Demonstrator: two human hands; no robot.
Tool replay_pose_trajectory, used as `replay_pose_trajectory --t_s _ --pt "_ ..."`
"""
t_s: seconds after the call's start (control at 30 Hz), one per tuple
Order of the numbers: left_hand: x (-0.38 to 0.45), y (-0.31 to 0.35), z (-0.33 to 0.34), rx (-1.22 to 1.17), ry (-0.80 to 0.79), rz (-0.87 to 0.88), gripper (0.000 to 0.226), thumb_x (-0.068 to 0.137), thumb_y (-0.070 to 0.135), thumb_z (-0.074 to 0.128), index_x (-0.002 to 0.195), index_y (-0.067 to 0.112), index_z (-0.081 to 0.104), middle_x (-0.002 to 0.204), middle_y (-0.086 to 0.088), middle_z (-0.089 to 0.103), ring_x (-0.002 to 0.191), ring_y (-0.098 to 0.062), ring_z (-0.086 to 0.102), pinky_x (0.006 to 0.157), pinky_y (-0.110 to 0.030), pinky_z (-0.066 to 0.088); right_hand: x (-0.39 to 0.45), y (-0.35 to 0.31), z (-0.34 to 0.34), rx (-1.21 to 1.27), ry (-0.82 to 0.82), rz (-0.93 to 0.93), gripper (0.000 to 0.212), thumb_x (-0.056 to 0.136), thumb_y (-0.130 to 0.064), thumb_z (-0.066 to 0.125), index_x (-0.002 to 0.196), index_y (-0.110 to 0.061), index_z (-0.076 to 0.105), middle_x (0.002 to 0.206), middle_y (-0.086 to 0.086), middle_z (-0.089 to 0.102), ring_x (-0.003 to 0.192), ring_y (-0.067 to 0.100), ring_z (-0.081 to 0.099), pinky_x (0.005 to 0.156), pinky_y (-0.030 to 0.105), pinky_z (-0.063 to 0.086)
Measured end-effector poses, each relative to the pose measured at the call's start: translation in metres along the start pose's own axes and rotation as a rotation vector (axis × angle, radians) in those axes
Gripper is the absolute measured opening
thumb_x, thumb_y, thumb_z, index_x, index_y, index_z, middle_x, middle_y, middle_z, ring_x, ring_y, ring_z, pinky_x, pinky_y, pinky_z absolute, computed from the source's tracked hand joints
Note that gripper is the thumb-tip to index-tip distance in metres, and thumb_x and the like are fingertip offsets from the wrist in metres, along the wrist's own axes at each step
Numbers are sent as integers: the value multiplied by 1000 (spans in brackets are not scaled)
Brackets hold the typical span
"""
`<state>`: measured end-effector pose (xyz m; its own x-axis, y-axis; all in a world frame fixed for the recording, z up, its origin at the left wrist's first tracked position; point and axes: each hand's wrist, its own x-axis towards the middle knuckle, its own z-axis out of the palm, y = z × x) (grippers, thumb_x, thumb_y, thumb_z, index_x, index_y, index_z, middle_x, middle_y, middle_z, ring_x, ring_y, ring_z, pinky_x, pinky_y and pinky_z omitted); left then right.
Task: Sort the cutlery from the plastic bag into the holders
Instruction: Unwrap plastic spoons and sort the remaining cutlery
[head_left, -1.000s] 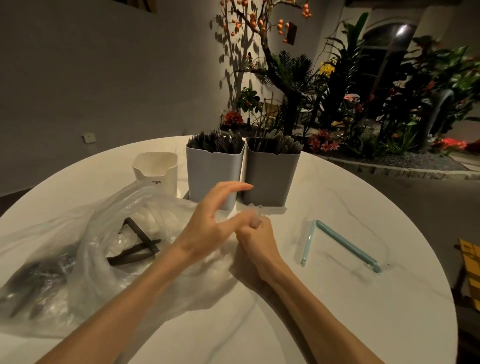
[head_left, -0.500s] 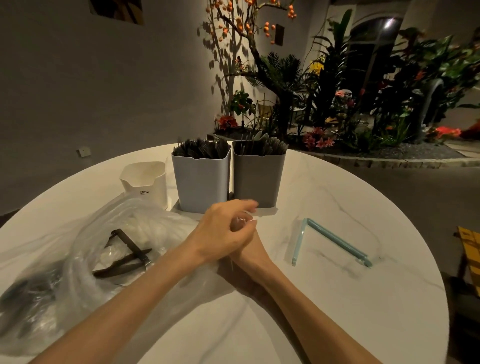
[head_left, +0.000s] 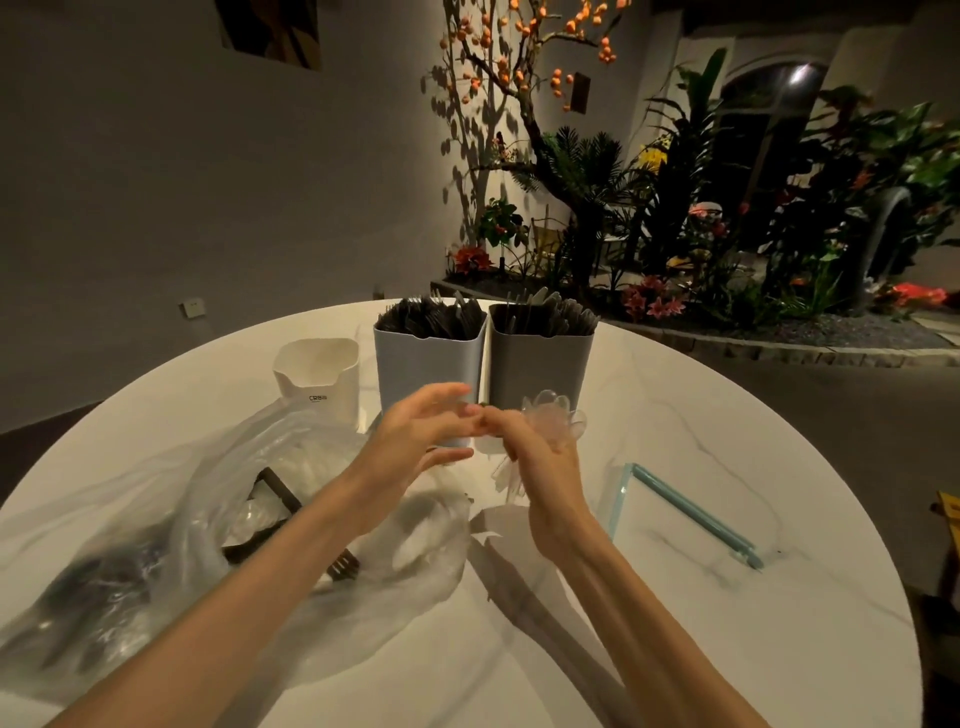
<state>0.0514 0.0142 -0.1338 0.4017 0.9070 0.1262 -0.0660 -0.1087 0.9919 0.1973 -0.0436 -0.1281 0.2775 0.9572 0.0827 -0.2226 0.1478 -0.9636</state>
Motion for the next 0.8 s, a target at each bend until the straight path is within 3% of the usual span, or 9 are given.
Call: replay_pose_trajectory --t_s 0.07,0.17,0.23,0.3,0.43,0.53,0.6,0.67,0.8 --pt "-4 6 -17 104 -150 -63 59 71 10 67 129 16 61 129 -8 68 115 -19 68 100 -41 54 8 -5 12 -95 6 -59 18 90 -19 69 87 -1 72 80 6 63 78 11 58 72 23 49" --pt "-15 26 -30 275 -446 -102 62 74 11 74 134 14 58 132 -2 65 125 -14 61 107 -36 49 17 -26 42 -146 -40 -31 14 89 -24 72 86 -12 68 88 2 60 82 9 56 71 25 43" --pt "-16 39 -36 303 -389 -95 59 73 15 79 129 14 59 125 -3 69 119 -16 64 105 -38 51 21 -36 61 -204 -101 23 32 88 -31 73 105 -5 65 92 2 59 81 9 57 64 22 45" --pt "-13 51 -45 362 -220 -73 64 66 17 84 124 18 57 117 -6 71 111 -21 68 98 -42 56 25 -41 84 -264 -190 55 43 89 -36 71 115 -3 62 92 1 62 77 7 62 58 17 47" --pt "-15 76 -77 371 -221 -54 49 80 3 78 120 22 56 103 -5 70 101 -24 70 72 -28 58 40 -45 128 -422 -288 4 50 88 -47 71 116 -7 63 103 18 65 77 9 65 52 16 50" --pt "-13 85 -100 264 -154 -67 18 89 2 69 106 6 65 84 -9 67 71 -21 68 58 -29 49 52 -46 158 -479 -385 -38 64 84 -56 73 106 2 60 94 29 68 62 22 67 48 27 57" --pt "-7 86 -115 235 -127 -81 6 91 6 64 91 0 64 74 -15 60 57 -20 55 53 -29 40 61 -47 176 -510 -433 -49 69 78 -62 75 99 3 65 83 23 72 60 21 68 55 31 60" --pt "-1 87 -125 213 -98 -100 15 98 6 53 85 2 58 71 -15 55 56 -18 47 51 -27 33 69 -49 190 -522 -433 -55 67 77 -61 76 98 2 70 86 17 74 69 16 72 61 25 58" --pt "12 90 -142 199 0 -11 30 102 3 38 74 7 47 54 -6 43 46 -14 37 44 -24 30 90 -56 214 -427 -458 -18 53 75 -49 82 95 -1 73 100 13 75 96 19 73 78 27 56"
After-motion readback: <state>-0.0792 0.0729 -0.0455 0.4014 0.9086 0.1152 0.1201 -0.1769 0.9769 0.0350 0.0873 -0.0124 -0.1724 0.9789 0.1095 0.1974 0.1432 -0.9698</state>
